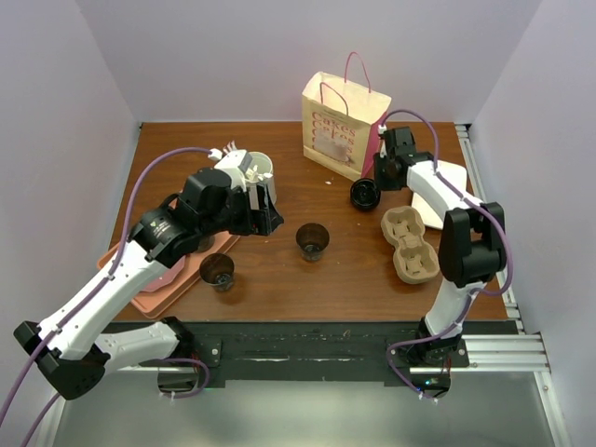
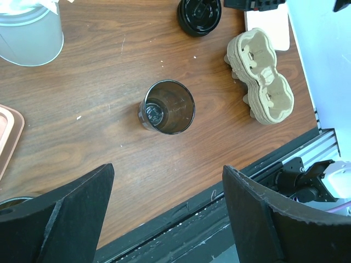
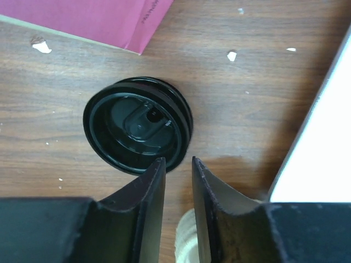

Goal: Pack the takeout coffee

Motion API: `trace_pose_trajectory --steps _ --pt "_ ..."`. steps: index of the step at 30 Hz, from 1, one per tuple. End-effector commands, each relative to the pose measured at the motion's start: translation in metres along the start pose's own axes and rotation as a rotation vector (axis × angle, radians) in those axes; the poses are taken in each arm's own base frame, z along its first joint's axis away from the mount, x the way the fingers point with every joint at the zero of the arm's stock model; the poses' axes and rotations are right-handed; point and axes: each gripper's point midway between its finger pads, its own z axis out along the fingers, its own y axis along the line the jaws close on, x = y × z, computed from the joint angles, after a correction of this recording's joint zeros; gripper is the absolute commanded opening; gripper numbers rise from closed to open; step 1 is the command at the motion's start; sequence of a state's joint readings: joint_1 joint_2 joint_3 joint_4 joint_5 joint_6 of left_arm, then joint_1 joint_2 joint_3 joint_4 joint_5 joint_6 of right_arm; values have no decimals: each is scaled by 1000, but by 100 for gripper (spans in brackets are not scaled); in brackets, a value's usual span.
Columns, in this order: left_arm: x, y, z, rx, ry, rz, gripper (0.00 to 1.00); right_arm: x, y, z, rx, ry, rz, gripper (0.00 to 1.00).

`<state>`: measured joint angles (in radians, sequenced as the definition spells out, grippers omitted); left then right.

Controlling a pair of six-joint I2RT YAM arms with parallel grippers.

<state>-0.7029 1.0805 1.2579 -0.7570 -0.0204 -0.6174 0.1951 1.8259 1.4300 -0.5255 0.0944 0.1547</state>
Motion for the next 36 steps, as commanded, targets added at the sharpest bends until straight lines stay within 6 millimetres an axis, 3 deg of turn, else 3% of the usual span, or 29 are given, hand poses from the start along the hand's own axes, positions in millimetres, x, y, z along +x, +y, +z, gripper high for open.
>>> trace_pose_trajectory --steps 1,13,24,36 --pt "-3 -5 -8 32 -21 -4 85 -2 8 13 -44 -13 -9 31" --pt "-6 -5 -3 27 -21 5 85 -6 2 24 2 7 12 30" --pt "-5 -6 2 25 -13 10 85 -18 -5 14 42 -29 25 32" --pt "-5 -5 1 23 -10 7 85 -10 -4 31 34 7 25 31"
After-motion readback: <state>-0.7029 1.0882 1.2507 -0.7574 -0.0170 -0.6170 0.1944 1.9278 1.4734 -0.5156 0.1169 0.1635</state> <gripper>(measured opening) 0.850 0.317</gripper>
